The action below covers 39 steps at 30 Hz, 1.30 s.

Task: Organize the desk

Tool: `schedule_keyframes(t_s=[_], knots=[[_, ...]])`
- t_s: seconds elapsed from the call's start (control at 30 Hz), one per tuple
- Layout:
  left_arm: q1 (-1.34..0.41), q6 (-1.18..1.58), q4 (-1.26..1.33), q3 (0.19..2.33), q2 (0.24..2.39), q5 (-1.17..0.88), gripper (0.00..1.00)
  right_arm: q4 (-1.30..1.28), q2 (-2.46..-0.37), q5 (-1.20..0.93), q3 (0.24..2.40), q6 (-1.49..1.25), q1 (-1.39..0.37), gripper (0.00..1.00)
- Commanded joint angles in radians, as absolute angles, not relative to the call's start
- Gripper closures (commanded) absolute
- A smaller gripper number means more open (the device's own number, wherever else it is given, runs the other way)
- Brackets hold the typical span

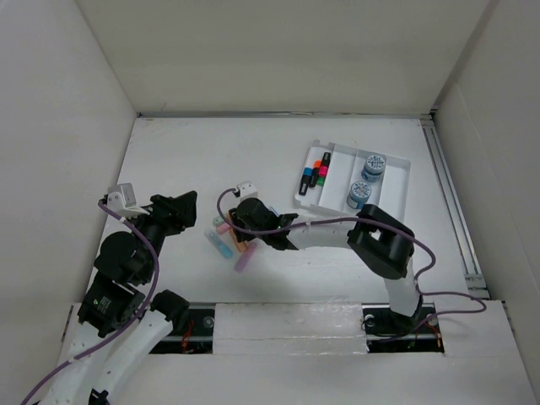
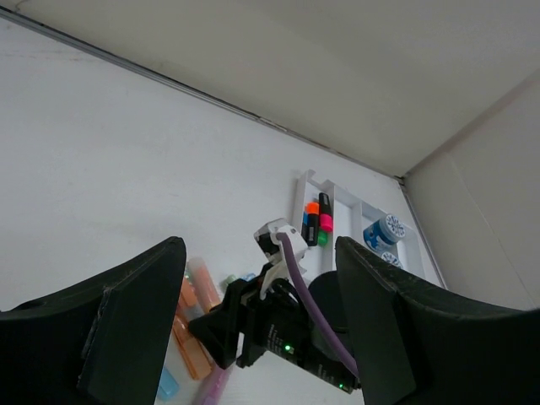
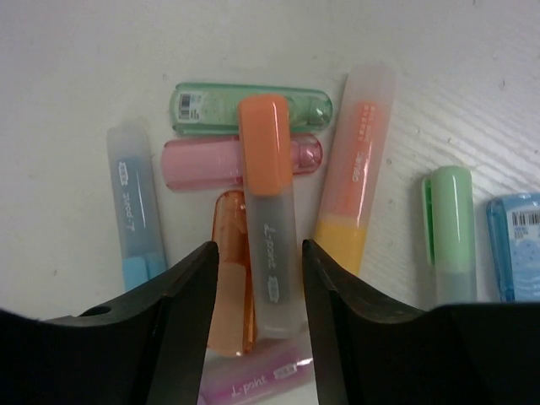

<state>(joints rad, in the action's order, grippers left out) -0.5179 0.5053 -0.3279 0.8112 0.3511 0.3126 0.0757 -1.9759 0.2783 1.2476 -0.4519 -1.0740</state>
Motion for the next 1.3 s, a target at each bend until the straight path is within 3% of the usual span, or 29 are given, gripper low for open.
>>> schedule_keyframes(t_s=[0.0,0.13,0.47,0.63,0.87,1.07,1.27], knots=[[-0.520,0.492,-0.282,0.804,0.364,0.304,0.32,0.057,-2.003,0.330,1.353,-0.425,-1.072,0.51],[-0.520,0.494,-0.284,0.802,0.364,0.304,0.32,0.025,-2.062,0.373,1.414,-0.429,-1.072,0.61],[-0.520,0.492,-0.285,0.804,0.354,0.304,0.32,0.003,-2.131,0.400,1.447,-0.453,-1.072,0.53],[-0.520,0.492,-0.285,0.804,0.351,0.301,0.32,0.020,-2.111,0.408,1.425,-0.471,-1.072,0.70],[-0.520,0.494,-0.285,0.802,0.344,0.302,0.32,0.095,-1.956,0.400,1.385,-0.469,-1.072,0.80],[-0.520,0.492,-0.285,0.802,0.333,0.298,0.32,0.159,-1.763,0.434,1.258,-0.472,-1.034,0.81],[-0.520,0.492,-0.285,0.802,0.314,0.296,0.32,0.156,-1.596,0.449,1.059,-0.523,-0.790,0.81]])
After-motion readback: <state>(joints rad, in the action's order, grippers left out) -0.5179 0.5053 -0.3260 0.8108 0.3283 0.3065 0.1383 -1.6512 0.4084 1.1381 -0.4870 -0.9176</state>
